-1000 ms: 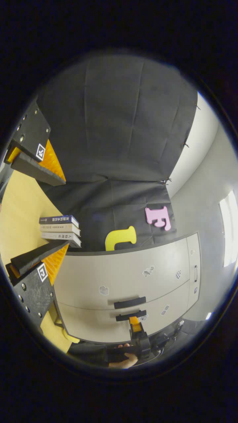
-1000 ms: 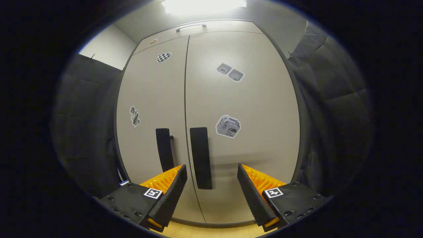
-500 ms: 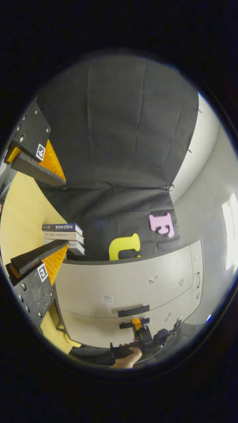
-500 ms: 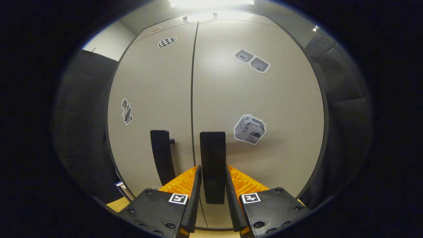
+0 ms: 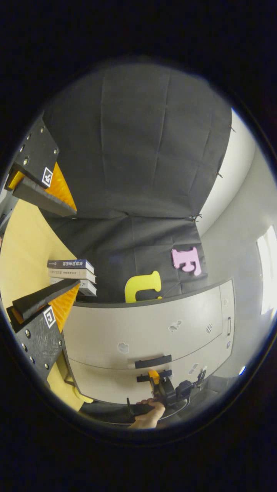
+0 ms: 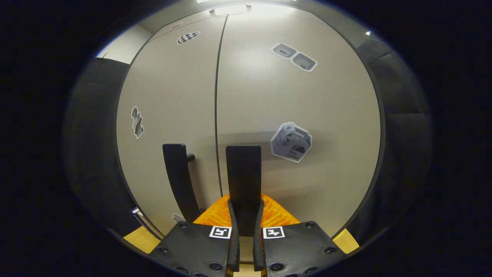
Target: Open the right door of the double-door shoe cabinet with the right hand, and open the left door with the left hand.
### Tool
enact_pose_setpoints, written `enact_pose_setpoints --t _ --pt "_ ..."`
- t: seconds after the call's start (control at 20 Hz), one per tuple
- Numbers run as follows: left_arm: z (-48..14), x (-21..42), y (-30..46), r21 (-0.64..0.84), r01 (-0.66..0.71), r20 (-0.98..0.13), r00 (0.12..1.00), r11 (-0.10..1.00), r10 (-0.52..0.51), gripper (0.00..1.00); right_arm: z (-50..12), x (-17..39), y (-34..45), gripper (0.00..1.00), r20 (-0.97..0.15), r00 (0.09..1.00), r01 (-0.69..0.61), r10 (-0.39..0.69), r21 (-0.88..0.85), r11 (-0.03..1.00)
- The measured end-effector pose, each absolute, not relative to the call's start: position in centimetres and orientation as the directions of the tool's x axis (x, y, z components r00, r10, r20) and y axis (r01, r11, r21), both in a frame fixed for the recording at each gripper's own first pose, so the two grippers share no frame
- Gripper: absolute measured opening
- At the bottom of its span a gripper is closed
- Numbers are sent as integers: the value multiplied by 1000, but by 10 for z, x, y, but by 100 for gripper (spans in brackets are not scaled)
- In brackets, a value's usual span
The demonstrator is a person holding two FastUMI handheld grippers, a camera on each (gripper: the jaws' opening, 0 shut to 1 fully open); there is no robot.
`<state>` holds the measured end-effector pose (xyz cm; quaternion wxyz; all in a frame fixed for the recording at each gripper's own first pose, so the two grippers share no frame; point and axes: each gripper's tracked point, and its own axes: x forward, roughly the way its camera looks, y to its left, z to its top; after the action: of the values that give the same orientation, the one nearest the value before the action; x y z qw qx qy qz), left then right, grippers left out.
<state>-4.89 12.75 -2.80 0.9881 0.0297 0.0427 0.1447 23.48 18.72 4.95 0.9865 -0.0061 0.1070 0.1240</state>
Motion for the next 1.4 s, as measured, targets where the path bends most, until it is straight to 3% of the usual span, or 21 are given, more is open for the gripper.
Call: enact_pose_setpoints --t 0.8,1.4 --pt "-16 -26 71 58 -142 -52 988 988 145 97 67 154 145 15 -234 901 -365 366 47 930" --pt "-21 2 1 33 8 -57 998 999 -7 96 75 103 68 15 -224 926 -304 305 41 952"
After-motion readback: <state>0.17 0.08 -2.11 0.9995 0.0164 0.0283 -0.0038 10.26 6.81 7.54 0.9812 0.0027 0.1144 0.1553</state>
